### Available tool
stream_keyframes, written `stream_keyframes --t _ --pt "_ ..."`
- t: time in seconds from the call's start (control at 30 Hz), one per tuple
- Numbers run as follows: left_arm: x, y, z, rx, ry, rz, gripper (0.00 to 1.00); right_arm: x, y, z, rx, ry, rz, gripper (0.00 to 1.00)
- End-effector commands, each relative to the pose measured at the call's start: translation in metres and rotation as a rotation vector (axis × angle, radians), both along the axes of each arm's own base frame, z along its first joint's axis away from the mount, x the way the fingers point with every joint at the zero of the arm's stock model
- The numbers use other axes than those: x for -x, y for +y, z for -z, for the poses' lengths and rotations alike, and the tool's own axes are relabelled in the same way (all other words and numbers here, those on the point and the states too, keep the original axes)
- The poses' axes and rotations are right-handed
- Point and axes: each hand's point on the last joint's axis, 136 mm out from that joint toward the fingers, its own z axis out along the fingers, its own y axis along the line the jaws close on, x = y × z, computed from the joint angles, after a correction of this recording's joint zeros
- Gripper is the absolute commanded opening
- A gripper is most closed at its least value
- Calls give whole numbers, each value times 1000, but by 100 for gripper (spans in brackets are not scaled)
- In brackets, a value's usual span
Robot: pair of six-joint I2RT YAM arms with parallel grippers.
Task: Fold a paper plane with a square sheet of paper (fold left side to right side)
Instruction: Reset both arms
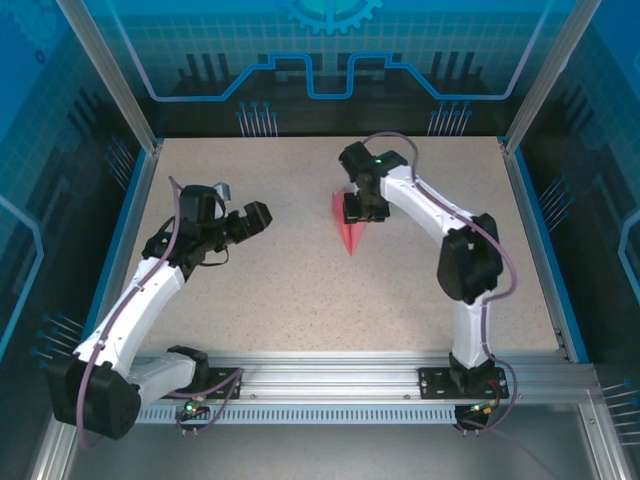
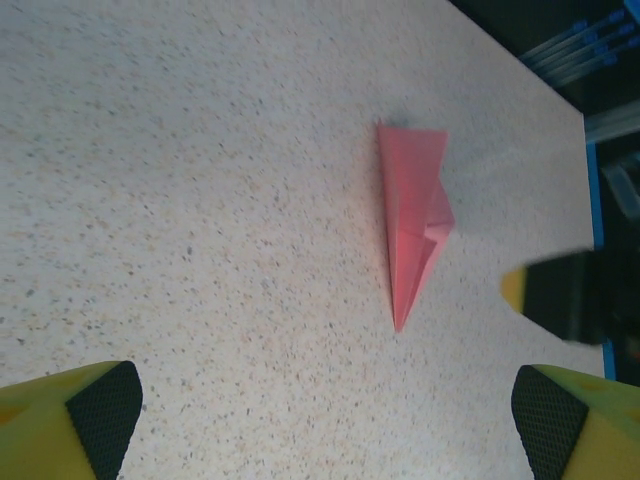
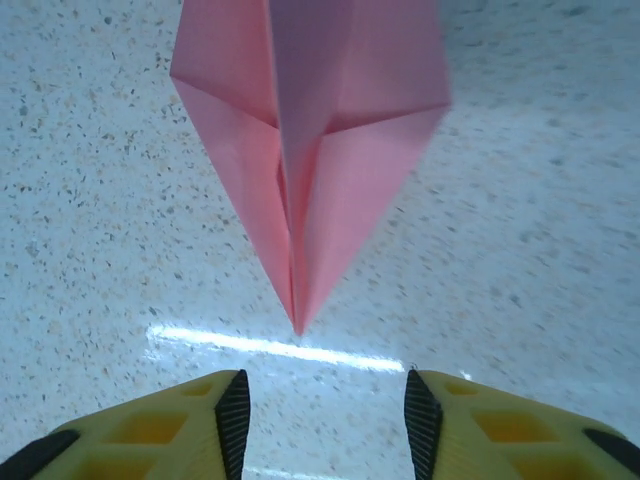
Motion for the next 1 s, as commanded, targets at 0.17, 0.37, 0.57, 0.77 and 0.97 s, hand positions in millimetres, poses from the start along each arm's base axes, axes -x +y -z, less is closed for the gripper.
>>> stream_keyframes --t 0.17,0.37,0.57,0.77,0.97 --pt "-15 86 -13 -246 -170 -368 99 14 -73 -63 83 -338 -2 74" --pt "-16 116 -6 -425 -331 -453 99 27 -141 -47 116 -447 133 100" --pt "-25 127 22 -648 -307 -389 99 31 -200 -16 91 -559 303 100" --pt "-46 114 51 -721 -354 -259 99 18 -220 16 109 -719 255 100" --pt "-60 94 78 -723 -419 -129 99 -6 -212 26 72 -830 180 100"
